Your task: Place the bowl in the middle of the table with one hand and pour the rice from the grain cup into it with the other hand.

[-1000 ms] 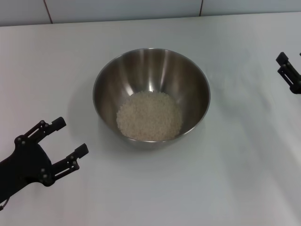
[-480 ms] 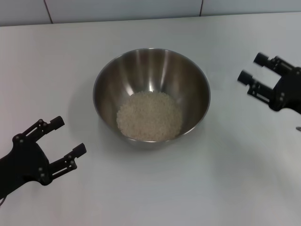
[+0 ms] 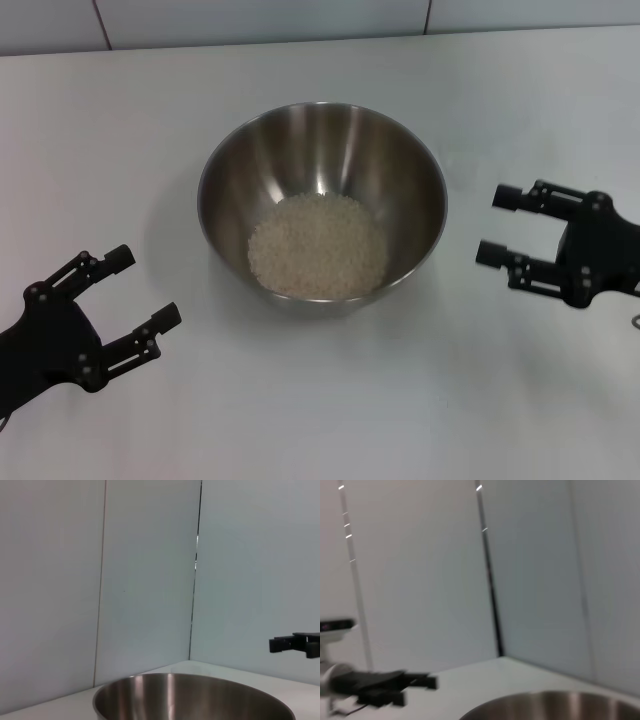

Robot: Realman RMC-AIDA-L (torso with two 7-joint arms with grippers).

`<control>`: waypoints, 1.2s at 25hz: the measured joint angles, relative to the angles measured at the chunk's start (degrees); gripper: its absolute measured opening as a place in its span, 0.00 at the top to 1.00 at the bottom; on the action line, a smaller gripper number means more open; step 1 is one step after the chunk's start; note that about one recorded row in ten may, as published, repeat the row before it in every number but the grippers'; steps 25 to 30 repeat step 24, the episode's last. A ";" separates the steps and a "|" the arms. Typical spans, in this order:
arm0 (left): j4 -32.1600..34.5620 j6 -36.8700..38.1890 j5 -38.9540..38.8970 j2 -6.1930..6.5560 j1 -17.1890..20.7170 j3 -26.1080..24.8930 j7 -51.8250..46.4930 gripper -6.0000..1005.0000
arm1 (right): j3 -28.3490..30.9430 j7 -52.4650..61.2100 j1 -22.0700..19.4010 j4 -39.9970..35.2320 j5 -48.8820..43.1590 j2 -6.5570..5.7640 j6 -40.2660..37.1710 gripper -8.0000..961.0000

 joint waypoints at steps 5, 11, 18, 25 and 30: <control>0.95 0.15 0.93 0.29 -0.54 0.14 -1.34 0.16 | -0.05 0.63 0.39 -1.67 -3.55 -0.20 -1.33 0.28; 2.64 0.21 2.20 0.29 -0.64 0.18 -3.05 0.16 | -0.19 0.51 0.21 -1.95 -5.99 -0.21 -1.68 0.28; 2.91 0.26 2.28 0.25 -0.63 1.37 -3.08 0.16 | -0.12 0.17 0.02 -2.51 -6.67 -0.02 -1.76 0.28; 4.14 -0.09 3.87 0.05 -0.76 2.08 -3.18 0.16 | -0.15 -0.22 0.01 -3.56 -6.70 0.65 -1.41 0.28; 4.14 -0.09 3.87 0.05 -0.76 2.08 -3.18 0.16 | -0.15 -0.22 0.01 -3.56 -6.70 0.65 -1.41 0.28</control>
